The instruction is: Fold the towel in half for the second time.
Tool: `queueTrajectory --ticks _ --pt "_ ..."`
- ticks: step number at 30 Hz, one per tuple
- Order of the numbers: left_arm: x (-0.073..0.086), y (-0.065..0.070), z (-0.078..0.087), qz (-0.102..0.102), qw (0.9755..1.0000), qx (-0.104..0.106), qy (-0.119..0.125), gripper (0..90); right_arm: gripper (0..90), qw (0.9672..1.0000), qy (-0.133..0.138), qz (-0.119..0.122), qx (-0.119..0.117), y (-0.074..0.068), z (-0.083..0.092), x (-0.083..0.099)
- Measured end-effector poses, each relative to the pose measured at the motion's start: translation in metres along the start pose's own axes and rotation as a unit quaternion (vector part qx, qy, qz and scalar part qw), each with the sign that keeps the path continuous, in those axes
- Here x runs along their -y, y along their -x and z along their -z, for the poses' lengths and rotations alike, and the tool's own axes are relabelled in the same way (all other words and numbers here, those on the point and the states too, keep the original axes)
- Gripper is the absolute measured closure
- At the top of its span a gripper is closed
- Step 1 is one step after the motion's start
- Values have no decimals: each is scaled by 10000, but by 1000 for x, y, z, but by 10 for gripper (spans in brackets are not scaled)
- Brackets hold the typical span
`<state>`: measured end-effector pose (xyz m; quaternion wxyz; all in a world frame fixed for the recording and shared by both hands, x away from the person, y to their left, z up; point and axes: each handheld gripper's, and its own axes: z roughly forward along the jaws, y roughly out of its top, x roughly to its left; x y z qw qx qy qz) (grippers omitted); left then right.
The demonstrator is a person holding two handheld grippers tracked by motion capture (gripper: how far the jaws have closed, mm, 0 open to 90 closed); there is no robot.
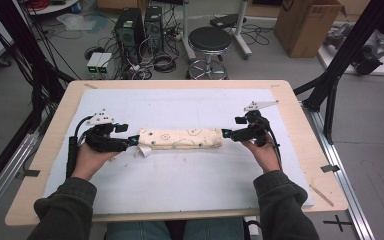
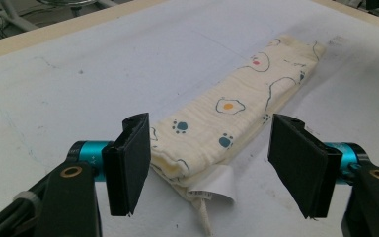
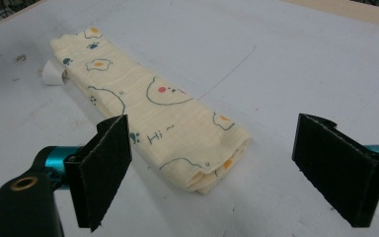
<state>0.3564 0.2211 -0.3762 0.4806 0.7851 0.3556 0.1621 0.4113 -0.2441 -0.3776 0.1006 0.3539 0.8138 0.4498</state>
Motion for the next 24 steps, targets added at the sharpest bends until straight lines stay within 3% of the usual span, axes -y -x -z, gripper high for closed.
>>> queueTrajectory --ticks 15,24 --pt "-1 11 6 -221 9998 29 -16 312 127 9999 50 -69 128 1 14 22" --pt "12 15 10 -141 9999 22 77 307 126 9998 52 -27 165 -3 20 30"
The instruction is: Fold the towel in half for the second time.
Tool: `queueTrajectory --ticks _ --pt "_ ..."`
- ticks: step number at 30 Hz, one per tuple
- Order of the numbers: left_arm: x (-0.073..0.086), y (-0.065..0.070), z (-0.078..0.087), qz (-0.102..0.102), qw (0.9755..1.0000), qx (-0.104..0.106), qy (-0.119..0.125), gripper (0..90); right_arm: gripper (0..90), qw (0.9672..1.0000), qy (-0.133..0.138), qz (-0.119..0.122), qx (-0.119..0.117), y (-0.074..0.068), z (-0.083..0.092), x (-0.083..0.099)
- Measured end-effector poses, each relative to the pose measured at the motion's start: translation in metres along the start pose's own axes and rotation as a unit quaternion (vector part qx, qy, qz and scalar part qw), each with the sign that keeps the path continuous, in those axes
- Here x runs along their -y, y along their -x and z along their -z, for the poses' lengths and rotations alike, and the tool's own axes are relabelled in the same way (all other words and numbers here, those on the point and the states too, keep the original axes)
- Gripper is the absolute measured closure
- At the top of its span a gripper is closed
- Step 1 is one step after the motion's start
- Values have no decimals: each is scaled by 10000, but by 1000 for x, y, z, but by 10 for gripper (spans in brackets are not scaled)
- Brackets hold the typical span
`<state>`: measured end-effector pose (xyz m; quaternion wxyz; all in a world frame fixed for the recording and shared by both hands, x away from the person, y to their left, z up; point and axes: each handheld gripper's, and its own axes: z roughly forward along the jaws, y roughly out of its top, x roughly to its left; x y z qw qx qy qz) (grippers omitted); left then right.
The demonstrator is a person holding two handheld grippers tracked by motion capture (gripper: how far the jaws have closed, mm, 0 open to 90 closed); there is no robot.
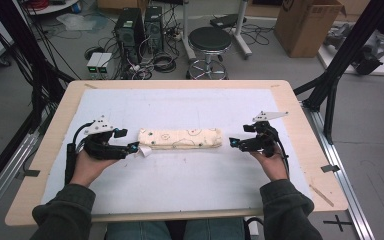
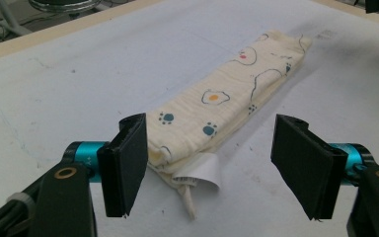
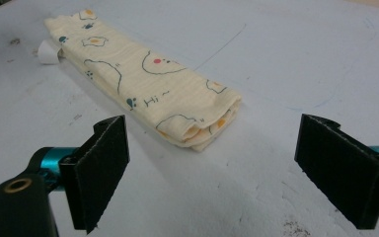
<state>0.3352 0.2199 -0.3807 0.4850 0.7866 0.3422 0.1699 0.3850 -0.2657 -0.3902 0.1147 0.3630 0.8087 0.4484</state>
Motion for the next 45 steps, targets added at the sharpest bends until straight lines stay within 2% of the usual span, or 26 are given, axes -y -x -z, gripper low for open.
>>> queueTrajectory --ticks 4,21,27,30,39,45 --pt "3 2 3 -54 10000 7 6 305 126 10000 -4 8 10 -2 2 4" --pt "24 11 14 48 10000 -27 26 289 123 9999 -41 29 99 -7 9 25" --pt "33 12 17 44 9999 -85 -74 278 121 9999 -58 46 141 -10 14 34" --pt "35 13 20 22 10000 -80 -16 272 121 9998 -57 73 169 -12 16 39" --pt "46 15 26 119 9998 -130 6 265 121 9997 -76 83 197 -15 21 48" --pt "51 19 26 74 9999 -136 -47 261 121 9997 -72 56 206 -18 23 53"
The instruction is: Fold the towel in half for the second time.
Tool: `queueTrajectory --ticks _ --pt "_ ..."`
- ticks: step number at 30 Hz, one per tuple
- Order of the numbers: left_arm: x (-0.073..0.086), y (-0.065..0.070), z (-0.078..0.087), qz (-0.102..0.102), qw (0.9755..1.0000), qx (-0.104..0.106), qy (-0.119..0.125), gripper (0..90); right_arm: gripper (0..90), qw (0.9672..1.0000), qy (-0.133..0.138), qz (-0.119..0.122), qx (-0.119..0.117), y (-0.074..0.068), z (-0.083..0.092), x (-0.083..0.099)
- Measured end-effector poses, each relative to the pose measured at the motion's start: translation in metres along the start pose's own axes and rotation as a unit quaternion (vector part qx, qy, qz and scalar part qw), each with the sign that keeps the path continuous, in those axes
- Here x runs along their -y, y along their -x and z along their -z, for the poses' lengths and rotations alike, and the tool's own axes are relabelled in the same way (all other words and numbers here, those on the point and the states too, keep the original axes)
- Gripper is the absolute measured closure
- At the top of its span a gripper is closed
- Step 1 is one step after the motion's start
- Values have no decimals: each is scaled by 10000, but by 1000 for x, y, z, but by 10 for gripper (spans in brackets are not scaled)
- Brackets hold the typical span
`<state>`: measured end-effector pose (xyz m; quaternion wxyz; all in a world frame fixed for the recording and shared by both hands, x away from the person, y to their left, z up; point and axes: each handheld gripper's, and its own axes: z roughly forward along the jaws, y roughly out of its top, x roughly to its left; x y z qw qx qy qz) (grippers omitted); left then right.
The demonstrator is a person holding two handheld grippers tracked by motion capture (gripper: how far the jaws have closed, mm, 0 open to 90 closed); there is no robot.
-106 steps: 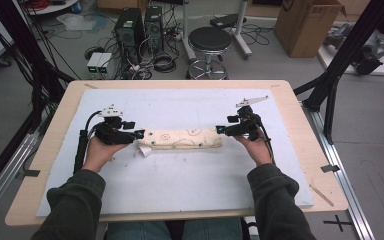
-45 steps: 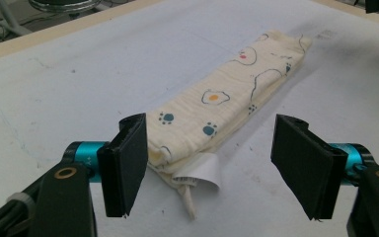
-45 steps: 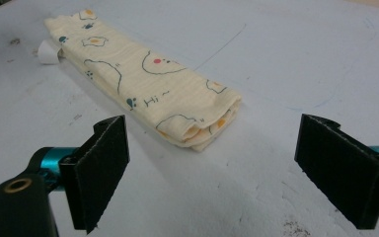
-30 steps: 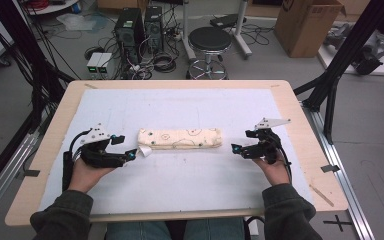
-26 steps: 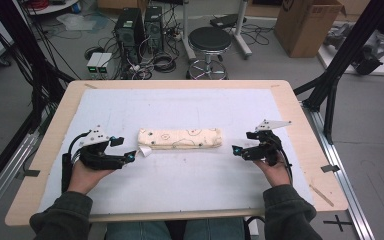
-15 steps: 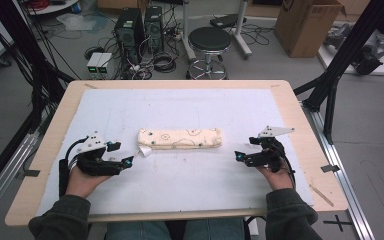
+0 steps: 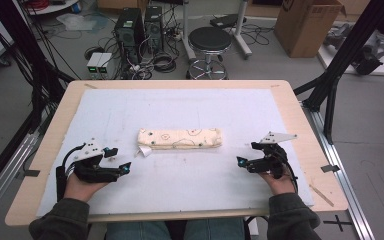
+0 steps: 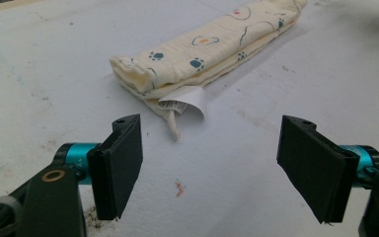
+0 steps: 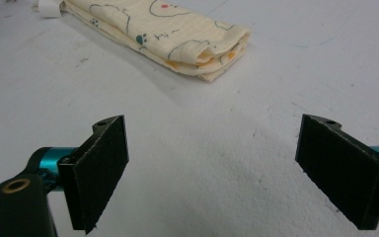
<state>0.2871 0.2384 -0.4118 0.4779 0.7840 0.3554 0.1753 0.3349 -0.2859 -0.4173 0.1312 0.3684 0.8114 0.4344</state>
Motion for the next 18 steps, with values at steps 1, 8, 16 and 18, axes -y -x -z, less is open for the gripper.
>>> queueTrajectory --ticks 1,8,16,18 --pt "1 0 0 -32 10000 7 -11 261 121 10000 -2 18 -4 -1 0 1" --pt "7 1 4 20 10000 -41 1 260 121 9999 -76 86 -36 -6 2 7" --pt "13 -1 4 48 9999 -132 -22 260 121 9998 -129 117 -59 -9 0 10" --pt "13 -1 3 44 9999 -141 -41 260 121 9997 -143 163 -73 -10 -2 10"
